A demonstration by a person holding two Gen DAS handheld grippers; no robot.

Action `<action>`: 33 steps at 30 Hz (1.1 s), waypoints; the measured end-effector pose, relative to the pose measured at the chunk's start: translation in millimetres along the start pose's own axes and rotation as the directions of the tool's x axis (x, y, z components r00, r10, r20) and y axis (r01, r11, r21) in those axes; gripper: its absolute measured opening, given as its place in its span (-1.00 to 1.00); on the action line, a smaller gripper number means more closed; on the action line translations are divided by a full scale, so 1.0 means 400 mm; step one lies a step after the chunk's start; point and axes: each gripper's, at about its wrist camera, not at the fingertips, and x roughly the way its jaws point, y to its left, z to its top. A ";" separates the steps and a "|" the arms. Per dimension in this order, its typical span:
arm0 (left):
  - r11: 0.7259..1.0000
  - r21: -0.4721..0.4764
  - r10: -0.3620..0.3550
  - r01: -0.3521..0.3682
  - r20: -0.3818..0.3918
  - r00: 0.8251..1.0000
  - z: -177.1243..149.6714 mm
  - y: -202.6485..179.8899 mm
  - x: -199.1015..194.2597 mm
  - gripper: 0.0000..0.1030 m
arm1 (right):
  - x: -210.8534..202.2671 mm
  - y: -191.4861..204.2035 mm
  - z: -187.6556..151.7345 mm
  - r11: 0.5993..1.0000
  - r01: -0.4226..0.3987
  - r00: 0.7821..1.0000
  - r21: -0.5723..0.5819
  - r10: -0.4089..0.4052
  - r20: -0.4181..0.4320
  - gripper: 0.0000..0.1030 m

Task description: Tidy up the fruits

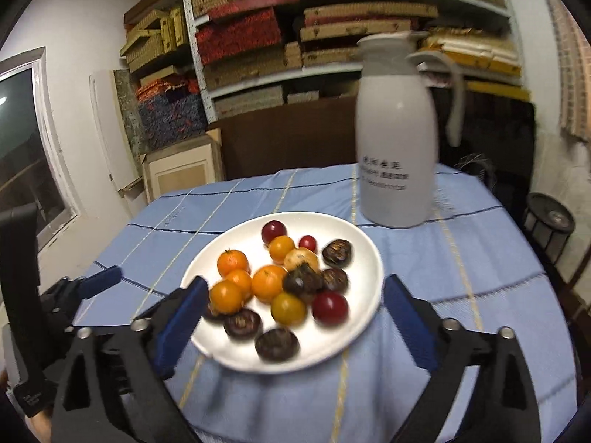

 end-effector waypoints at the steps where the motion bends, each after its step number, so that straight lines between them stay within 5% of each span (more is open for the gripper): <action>1: 1.000 -0.004 0.006 -0.006 0.002 1.000 -0.013 0.001 -0.013 0.90 | -0.021 -0.002 -0.021 1.000 0.029 0.999 -0.003 -0.029 0.016 0.93; 7: 0.999 -0.007 0.039 -0.039 -0.029 0.999 -0.103 0.011 -0.047 0.91 | -0.027 -0.030 -0.116 0.995 0.094 0.994 -0.020 -0.095 -0.051 0.93; 22: 0.993 -0.030 -0.115 0.113 -0.040 0.993 -0.103 0.008 -0.066 0.91 | 0.005 -0.023 -0.155 0.992 0.120 0.985 -0.033 -0.123 -0.119 0.93; 33: 0.999 -0.050 -0.021 0.019 -0.030 0.999 -0.103 0.024 -0.070 0.91 | 0.005 -0.021 -0.154 0.992 0.118 0.985 -0.036 -0.121 -0.121 0.93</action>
